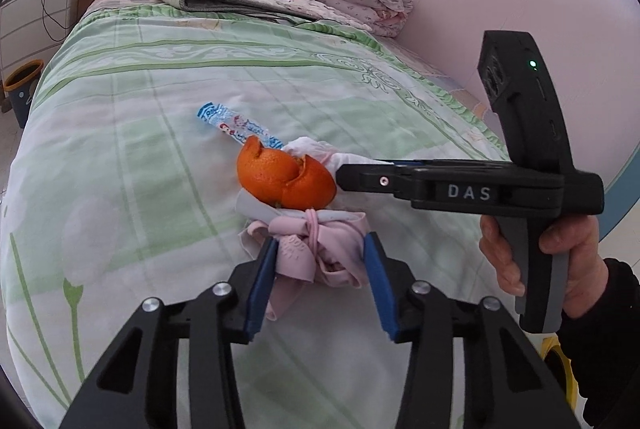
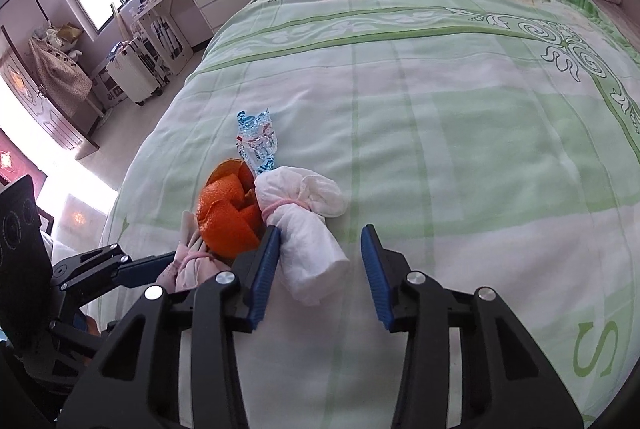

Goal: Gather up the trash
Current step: 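Grasp the white tissue bundle with the right gripper while the left gripper grasps the pink tissue bundle, then lift both tissue bundles and carry them toward the yellow bin, then open both grippers to drop the tissue bundles into the bin, then move both grippers back toward the orange peel and candy wrapper, then grasp the orange peel with the right gripper while the left gripper grasps the blue wrapper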

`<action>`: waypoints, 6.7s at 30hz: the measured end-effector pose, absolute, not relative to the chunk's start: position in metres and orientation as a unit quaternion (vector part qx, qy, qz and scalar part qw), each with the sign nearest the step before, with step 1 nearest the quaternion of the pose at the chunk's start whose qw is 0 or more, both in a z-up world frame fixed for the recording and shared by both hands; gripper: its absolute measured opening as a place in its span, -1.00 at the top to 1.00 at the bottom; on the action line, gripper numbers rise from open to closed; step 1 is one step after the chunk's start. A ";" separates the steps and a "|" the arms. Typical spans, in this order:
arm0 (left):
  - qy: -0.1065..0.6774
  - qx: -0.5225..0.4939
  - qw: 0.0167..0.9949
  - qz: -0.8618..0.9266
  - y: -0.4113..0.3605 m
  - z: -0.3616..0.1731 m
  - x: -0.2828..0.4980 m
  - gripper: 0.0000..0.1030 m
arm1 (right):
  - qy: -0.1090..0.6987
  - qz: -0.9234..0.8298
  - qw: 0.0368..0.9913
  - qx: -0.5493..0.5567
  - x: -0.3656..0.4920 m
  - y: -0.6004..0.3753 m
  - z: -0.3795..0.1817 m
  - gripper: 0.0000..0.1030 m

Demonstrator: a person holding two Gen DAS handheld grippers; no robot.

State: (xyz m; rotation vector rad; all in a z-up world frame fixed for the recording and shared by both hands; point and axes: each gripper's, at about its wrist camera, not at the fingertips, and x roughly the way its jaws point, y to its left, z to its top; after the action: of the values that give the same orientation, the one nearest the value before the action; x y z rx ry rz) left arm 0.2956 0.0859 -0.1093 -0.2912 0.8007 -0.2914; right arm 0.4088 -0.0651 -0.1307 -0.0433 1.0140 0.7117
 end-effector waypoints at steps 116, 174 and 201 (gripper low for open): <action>0.375 0.027 0.857 -0.351 -0.140 -0.050 0.073 0.08 | 0.370 0.149 0.899 0.183 -0.002 -0.420 -0.062 0.43; 0.440 -0.255 0.858 -0.068 0.175 -0.094 0.384 -0.42 | 0.379 0.333 0.863 -0.017 0.294 -0.078 -0.098 -0.11; 0.465 -0.349 0.806 -0.111 0.161 -0.134 0.442 0.20 | 0.414 0.337 0.845 -0.011 0.372 -0.016 -0.133 0.07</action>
State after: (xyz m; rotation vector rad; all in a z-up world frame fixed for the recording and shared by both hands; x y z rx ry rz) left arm 0.4415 0.1614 -0.1335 -0.7468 0.9953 -0.2379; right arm 0.3725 -0.0163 -0.1329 -0.0234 0.8742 0.7118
